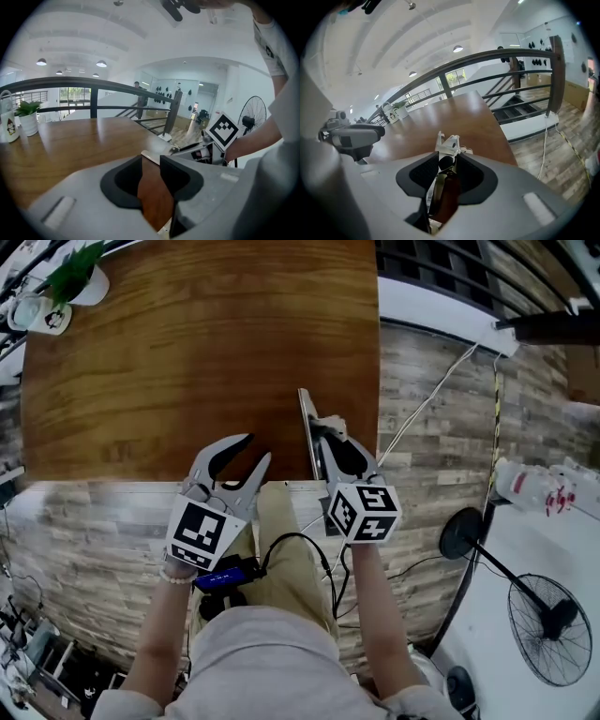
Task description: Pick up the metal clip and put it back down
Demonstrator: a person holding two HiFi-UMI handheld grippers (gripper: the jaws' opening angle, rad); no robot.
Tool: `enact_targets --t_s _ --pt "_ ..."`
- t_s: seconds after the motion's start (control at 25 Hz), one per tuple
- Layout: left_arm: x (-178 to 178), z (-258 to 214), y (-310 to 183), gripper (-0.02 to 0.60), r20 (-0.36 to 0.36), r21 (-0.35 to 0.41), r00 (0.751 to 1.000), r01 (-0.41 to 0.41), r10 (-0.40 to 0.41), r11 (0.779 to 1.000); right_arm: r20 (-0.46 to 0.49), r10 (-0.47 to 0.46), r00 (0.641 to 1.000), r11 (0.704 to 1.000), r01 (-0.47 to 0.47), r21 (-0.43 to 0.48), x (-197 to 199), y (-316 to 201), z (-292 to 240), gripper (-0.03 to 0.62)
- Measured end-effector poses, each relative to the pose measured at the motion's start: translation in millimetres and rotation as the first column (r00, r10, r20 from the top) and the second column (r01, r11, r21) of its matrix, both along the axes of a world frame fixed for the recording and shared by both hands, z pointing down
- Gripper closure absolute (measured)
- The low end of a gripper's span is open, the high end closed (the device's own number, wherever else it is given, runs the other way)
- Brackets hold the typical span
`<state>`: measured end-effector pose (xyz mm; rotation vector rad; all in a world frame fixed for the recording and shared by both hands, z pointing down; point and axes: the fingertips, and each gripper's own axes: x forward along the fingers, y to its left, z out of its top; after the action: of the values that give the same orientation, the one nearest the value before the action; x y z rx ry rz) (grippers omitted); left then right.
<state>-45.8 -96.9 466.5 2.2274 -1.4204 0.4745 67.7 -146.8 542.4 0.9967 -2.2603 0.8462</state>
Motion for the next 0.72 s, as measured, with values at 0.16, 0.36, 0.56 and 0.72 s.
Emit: enact_targets --t_s 0.16,0.36,0.56,0.72 --pt "6.2 -0.1 -1.2 0.469 0.000 -0.003 1.000 -0.006 0.006 1.000 0.044 0.023 0.999 1.000 -0.022 -0.021 2.5 -0.7 -1.7 0.468" --pt "3.8 1.1 -0.8 0.469 0.005 -0.008 1.000 -0.008 0.008 1.000 0.067 0.036 0.997 0.999 -0.033 -0.034 1.0 0.6 -3.0 0.474" --pt "2.2 4.9 -3.4 0.469 0.000 -0.015 1.000 -0.006 0.006 1.000 0.085 0.050 0.995 0.998 -0.046 -0.041 0.9 -0.6 -3.8 0.484" --pt "1.4 7.1 -5.5 0.469 -0.009 -0.020 1.000 -0.003 0.003 1.000 0.123 0.065 0.990 0.997 -0.059 -0.055 0.6 -1.5 -7.9 0.499"
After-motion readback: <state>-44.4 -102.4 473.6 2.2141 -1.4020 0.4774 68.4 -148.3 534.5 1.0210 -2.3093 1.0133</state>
